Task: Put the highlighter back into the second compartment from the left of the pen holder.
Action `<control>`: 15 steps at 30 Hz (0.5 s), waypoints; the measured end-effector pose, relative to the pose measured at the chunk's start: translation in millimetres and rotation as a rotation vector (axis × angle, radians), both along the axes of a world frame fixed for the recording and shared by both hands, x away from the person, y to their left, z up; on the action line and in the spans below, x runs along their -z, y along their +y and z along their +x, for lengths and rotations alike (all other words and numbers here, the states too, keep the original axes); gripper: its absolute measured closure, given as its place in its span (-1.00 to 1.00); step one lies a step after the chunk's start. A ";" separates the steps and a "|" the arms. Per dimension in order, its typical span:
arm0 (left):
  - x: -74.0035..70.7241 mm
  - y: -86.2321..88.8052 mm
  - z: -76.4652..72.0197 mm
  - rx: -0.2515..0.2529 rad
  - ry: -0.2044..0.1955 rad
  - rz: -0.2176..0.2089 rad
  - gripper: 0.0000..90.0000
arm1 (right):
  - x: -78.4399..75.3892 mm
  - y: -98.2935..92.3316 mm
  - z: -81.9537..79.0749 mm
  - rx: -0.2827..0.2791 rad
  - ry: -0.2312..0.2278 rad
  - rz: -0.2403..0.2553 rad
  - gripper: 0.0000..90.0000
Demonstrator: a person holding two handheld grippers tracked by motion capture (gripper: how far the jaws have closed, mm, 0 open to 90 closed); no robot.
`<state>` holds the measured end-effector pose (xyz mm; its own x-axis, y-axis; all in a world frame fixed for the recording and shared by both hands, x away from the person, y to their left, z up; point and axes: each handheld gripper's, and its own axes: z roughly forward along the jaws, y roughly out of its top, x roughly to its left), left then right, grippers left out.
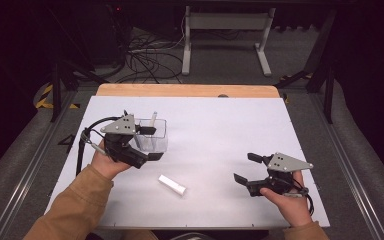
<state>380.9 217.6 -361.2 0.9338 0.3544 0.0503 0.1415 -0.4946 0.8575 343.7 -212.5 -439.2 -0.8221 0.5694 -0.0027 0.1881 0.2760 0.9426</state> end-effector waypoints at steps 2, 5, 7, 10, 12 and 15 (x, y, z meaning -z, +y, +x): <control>0.5 -3.0 -0.4 0.013 -0.005 0.023 -0.61 | -0.3 0.4 -0.5 -0.004 0.001 0.001 -0.59; 1.7 -8.3 -1.7 0.031 -0.006 0.053 -0.61 | -0.8 -0.2 -0.8 -0.008 0.008 0.005 -0.57; 2.6 -11.6 -2.4 0.045 -0.007 0.071 -0.61 | -0.8 -0.4 -0.7 -0.012 0.015 0.006 -0.56; 3.8 -16.5 -2.6 0.060 -0.004 0.107 -0.61 | -0.5 0.0 -0.6 -0.023 0.019 0.002 -0.53; 4.9 -20.1 -2.1 0.072 0.004 0.133 -0.61 | -0.3 0.4 -0.8 -0.028 0.023 -0.002 -0.51; 7.6 -25.7 -1.8 0.098 0.013 0.170 -0.60 | -0.3 0.6 -1.0 -0.035 0.028 -0.002 -0.50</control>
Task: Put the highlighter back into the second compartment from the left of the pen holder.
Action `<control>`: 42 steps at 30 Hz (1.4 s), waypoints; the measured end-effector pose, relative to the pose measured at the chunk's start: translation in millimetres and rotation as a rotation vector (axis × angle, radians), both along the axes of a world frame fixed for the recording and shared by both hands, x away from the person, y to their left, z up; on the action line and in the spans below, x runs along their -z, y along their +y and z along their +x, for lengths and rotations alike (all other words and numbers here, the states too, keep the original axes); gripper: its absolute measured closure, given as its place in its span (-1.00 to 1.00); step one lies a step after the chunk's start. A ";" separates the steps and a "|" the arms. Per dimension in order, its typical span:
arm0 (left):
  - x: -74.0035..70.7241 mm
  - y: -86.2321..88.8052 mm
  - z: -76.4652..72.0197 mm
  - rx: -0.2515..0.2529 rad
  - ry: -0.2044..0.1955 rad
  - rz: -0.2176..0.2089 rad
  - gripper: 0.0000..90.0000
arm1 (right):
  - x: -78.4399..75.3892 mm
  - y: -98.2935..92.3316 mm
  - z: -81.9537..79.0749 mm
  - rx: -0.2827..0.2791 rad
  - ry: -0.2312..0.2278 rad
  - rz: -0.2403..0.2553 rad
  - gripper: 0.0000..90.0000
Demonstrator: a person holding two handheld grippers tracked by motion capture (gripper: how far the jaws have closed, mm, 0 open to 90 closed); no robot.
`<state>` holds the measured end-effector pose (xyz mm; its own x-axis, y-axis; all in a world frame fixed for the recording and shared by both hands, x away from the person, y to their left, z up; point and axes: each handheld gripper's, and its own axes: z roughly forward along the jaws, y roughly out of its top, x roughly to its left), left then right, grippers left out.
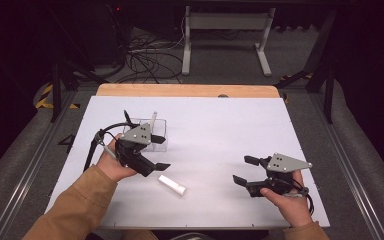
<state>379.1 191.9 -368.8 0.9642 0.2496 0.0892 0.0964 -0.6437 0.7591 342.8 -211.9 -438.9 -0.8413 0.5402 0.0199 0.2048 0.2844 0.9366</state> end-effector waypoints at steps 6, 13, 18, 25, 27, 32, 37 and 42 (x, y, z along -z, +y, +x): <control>7.9 -14.0 1.2 0.054 0.027 0.086 -0.54 | 0.0 0.2 -0.1 -0.007 0.004 0.001 -0.50; 18.6 -26.3 5.1 0.099 0.075 0.157 -0.49 | 0.0 -0.3 0.2 -0.007 0.005 0.001 -0.50; 23.8 -33.3 5.2 0.126 0.081 0.207 -0.45 | 0.2 0.0 0.2 -0.010 0.006 0.000 -0.50; 33.4 -41.4 5.0 0.152 0.092 0.270 -0.41 | 0.2 0.0 0.1 -0.012 0.006 -0.001 -0.50; 36.4 -43.8 5.1 0.159 0.092 0.289 -0.40 | 0.4 0.2 0.2 -0.012 0.006 -0.002 -0.50; 43.6 -49.2 6.7 0.170 0.122 0.332 -0.37 | 0.6 0.6 0.0 -0.013 0.009 -0.001 -0.50; 51.3 -54.7 8.1 0.191 0.143 0.368 -0.32 | 0.7 0.2 0.2 -0.011 0.008 -0.004 -0.50; 58.2 -60.2 7.2 0.219 0.153 0.399 -0.24 | 1.0 0.3 0.3 -0.013 0.006 -0.007 -0.50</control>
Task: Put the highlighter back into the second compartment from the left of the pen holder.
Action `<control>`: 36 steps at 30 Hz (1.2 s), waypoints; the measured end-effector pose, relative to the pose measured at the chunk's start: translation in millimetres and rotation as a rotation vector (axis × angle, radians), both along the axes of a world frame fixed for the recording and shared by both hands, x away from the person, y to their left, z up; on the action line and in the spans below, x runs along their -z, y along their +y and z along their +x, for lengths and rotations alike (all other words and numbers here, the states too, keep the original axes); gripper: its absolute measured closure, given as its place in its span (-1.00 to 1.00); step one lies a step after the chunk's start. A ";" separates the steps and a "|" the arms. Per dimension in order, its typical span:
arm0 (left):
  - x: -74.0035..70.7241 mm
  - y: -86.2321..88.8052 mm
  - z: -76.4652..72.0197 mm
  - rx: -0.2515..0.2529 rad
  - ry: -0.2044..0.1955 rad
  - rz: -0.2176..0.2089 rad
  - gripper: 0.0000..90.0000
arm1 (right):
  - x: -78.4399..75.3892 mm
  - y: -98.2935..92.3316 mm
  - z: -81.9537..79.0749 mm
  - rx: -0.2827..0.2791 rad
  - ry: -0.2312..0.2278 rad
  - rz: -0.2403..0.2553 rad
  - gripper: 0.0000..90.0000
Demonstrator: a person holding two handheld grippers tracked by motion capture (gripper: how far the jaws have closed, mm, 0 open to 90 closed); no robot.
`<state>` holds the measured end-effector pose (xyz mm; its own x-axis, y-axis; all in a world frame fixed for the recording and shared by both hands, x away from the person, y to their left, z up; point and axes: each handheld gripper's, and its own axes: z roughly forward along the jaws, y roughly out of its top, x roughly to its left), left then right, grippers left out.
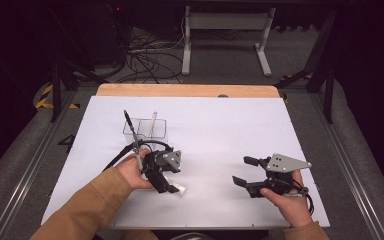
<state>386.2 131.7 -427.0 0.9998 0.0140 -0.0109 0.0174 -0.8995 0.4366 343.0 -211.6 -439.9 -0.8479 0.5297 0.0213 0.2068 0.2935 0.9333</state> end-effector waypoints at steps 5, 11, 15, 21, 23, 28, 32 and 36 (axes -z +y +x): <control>6.7 -5.0 -1.6 0.017 0.001 0.025 -0.12 | 0.4 0.3 -0.1 -0.001 0.001 -0.001 -0.50; 14.4 -7.6 -1.2 0.020 -0.002 0.053 0.00 | 0.4 0.3 -0.2 -0.001 0.001 -0.002 -0.50; 19.9 -9.0 -1.3 0.033 0.008 0.072 0.14 | 0.6 0.7 -0.3 -0.003 0.002 -0.002 -0.50; 23.6 -10.9 -2.0 0.041 -0.014 0.093 0.21 | 0.6 0.9 -0.5 -0.006 0.003 0.000 -0.51; 24.7 -11.4 -1.3 0.052 -0.017 0.094 0.21 | 0.8 1.1 -0.4 -0.008 0.003 -0.002 -0.51; 25.4 -11.9 -1.6 0.061 -0.029 0.098 0.21 | 1.0 1.5 -0.4 -0.012 0.006 -0.002 -0.51; 27.2 -13.0 -3.1 0.078 -0.044 0.112 0.25 | 1.3 1.8 -0.3 -0.015 0.006 -0.002 -0.51; 30.3 -14.4 -5.3 0.096 -0.077 0.140 0.32 | 1.5 2.2 -0.4 -0.017 0.008 -0.003 -0.51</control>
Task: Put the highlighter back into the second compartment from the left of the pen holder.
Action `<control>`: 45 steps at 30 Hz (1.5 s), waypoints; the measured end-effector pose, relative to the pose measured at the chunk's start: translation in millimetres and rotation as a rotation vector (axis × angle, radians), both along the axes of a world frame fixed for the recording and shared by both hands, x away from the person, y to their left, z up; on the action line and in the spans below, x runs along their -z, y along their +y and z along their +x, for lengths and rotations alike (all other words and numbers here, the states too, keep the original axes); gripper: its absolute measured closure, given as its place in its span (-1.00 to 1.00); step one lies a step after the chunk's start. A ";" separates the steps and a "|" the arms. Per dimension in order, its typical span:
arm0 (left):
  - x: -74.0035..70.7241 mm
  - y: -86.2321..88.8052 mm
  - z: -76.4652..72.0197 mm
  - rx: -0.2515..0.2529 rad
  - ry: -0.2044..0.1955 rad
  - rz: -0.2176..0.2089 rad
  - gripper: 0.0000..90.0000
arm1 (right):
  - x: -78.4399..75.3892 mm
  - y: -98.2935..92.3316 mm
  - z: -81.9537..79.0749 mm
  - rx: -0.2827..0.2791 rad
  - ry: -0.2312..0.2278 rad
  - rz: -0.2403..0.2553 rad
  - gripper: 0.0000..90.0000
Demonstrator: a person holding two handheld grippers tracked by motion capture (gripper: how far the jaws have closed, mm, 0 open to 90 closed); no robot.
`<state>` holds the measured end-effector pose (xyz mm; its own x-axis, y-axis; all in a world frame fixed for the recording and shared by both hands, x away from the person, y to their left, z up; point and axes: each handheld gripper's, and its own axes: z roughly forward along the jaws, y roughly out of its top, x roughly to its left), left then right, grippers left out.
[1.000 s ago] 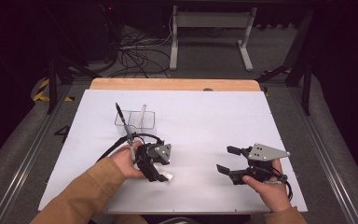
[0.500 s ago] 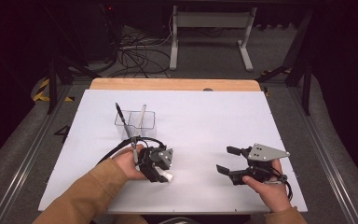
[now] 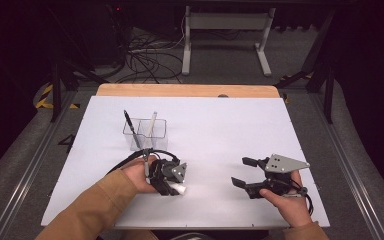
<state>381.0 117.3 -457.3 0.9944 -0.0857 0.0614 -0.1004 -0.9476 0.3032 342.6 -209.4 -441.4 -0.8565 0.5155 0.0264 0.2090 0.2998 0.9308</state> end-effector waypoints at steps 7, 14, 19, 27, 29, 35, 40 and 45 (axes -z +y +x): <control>-0.2 0.2 -0.6 0.039 0.007 0.002 0.48 | 0.2 0.5 0.1 -0.004 0.003 0.003 -0.51; -1.4 -1.1 -3.8 0.072 -0.016 0.016 0.51 | 0.2 0.2 0.3 -0.005 0.004 0.004 -0.51; -5.2 -1.0 -6.3 0.079 -0.029 0.018 0.51 | 0.5 0.1 0.6 -0.005 0.005 0.004 -0.51; -28.0 7.1 -8.3 0.055 -0.029 -0.095 0.52 | 0.3 0.1 0.7 -0.003 0.003 0.006 -0.51; -33.7 9.7 -8.5 0.049 -0.024 -0.133 0.52 | 0.3 0.0 0.7 -0.003 0.002 0.006 -0.51; -45.3 14.8 -8.2 0.046 -0.027 -0.197 0.52 | 0.0 -0.1 0.4 -0.003 0.001 0.006 -0.51; -50.6 16.1 -10.5 0.046 -0.039 -0.220 0.52 | -0.3 -0.1 0.7 -0.002 0.001 0.008 -0.51; -56.6 19.1 -10.6 0.032 -0.045 -0.251 0.51 | -0.4 0.4 1.6 -0.004 -0.002 0.008 -0.51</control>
